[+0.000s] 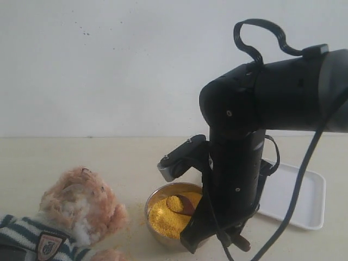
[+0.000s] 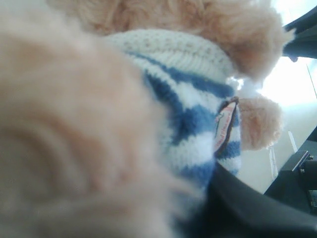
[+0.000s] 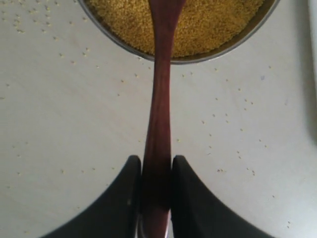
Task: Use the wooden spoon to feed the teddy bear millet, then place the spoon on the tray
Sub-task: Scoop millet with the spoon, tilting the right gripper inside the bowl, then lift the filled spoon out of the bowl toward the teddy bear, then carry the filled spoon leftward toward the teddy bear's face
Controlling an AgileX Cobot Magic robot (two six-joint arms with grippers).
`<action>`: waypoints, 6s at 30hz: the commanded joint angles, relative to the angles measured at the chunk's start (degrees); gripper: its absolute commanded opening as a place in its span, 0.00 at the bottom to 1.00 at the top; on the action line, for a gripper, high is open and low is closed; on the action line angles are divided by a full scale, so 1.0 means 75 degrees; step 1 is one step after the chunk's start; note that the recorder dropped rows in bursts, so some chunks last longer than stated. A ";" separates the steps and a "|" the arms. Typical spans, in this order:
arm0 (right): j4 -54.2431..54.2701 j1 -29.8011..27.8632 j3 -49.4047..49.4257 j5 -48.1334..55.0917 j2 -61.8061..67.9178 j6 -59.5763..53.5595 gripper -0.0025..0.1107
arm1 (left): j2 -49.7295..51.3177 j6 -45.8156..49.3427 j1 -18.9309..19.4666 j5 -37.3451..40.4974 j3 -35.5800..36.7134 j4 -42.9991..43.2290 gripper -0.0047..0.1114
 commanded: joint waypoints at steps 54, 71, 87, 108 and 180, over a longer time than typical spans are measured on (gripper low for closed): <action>0.0005 -0.0231 -0.0035 0.0139 -0.0186 -0.0217 0.02 | -0.0086 0.0045 0.0026 0.0122 0.0009 -0.0109 0.08; -0.0100 -0.0455 -0.0035 0.0217 -0.0359 -0.0107 0.02 | -0.0086 0.0045 0.0026 0.0122 0.0009 -0.0109 0.08; 0.0552 -0.0474 -0.0035 0.0268 -0.0359 -0.0644 0.02 | -0.0086 0.0045 0.0026 0.0122 0.0009 -0.0109 0.08; -0.0289 0.1299 -0.0053 0.0709 -0.1061 -0.0221 0.02 | -0.0086 0.0045 0.0026 0.0122 0.0009 -0.0109 0.08; -0.2449 0.3034 -0.2231 0.0709 0.0620 -0.0139 0.02 | -0.0086 0.0045 0.0026 0.0122 0.0009 -0.0109 0.08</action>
